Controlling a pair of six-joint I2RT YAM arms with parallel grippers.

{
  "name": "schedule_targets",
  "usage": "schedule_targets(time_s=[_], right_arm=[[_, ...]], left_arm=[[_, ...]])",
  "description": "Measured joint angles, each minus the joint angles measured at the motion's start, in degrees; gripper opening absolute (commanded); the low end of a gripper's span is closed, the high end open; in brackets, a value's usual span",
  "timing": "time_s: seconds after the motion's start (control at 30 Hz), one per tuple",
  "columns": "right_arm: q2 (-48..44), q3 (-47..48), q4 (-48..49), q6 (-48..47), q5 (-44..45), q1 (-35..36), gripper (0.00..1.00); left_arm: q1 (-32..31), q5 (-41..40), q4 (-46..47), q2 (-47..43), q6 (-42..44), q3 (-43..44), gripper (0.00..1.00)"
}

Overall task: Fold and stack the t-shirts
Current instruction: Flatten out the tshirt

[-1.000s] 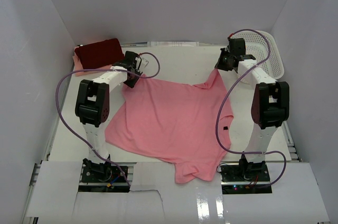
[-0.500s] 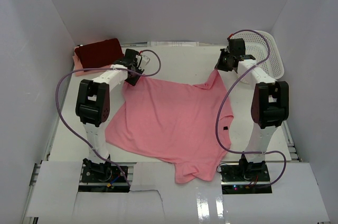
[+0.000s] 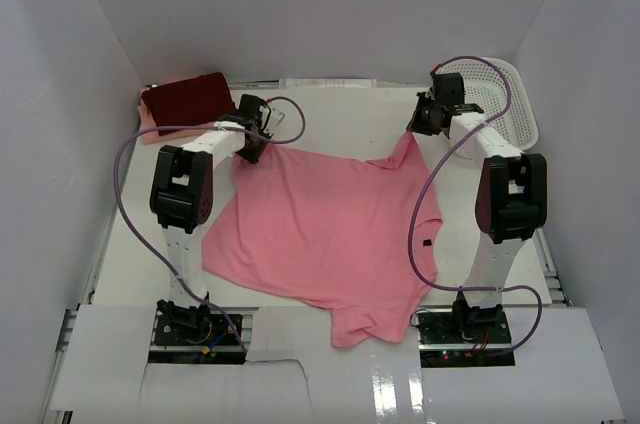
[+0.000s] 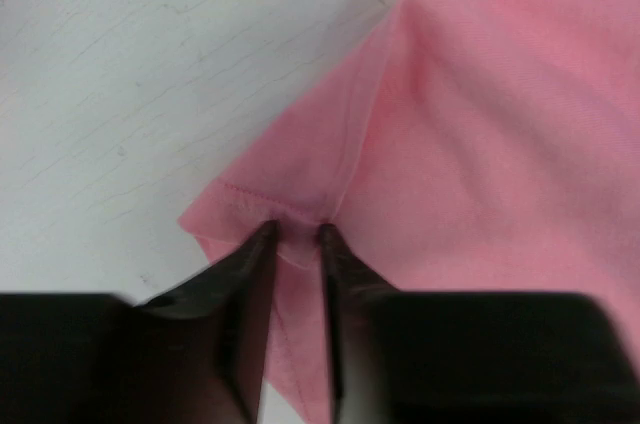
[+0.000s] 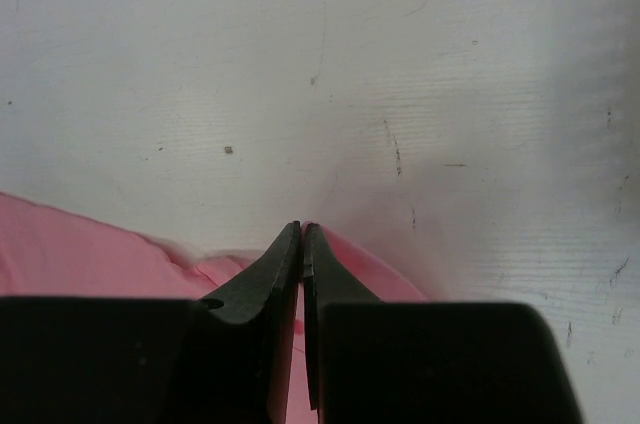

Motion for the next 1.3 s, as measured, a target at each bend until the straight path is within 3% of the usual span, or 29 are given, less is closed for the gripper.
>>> schedule_targets(time_s=[0.1,0.23,0.63,0.9,1.3], right_arm=[[0.02,0.00,0.00,-0.02,0.11,0.00,0.08],[0.00,0.00,0.00,-0.02,0.17,0.00,0.08],[0.00,1.27,-1.01,-0.04,0.17,0.00,0.08],[-2.95,1.66,-4.04,-0.44,-1.25,0.02,0.08],[-27.96,-2.16,-7.61,-2.10,0.20,1.20,0.08]], left_arm=[[0.44,0.11,-0.50,0.33,-0.63,0.68,0.22],[1.57,0.98,-1.77,0.74,-2.23,1.79,0.00],[4.24,2.73,-5.55,-0.39,-9.31,6.29,0.00],[4.33,1.88,-5.70,-9.49,-18.56,4.52,0.00],[4.55,-5.51,-8.28,-25.94,-30.64,1.49,0.00]])
